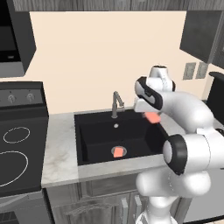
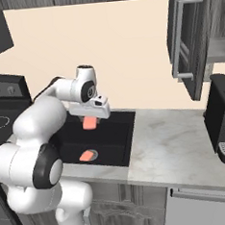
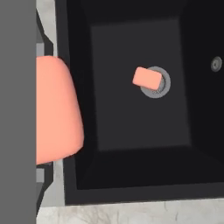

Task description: Pick up the bar soap and bar soap from the sink, and place them back in the cabinet, and close the cabinet doors.

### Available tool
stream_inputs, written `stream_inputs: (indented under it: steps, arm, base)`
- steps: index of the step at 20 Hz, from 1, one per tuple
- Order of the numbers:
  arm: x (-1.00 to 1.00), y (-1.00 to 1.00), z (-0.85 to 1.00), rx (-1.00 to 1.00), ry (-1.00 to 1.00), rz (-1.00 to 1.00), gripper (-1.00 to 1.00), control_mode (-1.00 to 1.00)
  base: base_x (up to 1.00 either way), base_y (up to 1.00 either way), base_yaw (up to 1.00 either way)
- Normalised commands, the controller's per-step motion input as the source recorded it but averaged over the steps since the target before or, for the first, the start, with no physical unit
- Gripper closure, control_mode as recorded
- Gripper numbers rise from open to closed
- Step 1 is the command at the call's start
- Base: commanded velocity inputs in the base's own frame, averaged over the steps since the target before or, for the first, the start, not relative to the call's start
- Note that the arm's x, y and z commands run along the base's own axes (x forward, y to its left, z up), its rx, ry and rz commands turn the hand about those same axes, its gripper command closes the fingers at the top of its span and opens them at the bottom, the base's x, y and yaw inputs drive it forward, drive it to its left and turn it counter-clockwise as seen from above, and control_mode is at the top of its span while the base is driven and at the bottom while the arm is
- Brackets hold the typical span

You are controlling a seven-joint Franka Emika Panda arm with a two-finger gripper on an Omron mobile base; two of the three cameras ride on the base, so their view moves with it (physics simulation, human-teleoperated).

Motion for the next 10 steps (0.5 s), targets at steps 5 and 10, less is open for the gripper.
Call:
stream_inputs:
  steps: [5,10]
  arm:
    - [-0.39,0.0,0.28,0.0,0.0,-0.07,1.0,-1.0]
    - [-0.34,0.0,0.28,0.0,0.0,-0.05,1.0,-1.0]
  base:
    - [0.0,0.0,0.0]
    - [0.0,0.0,0.0]
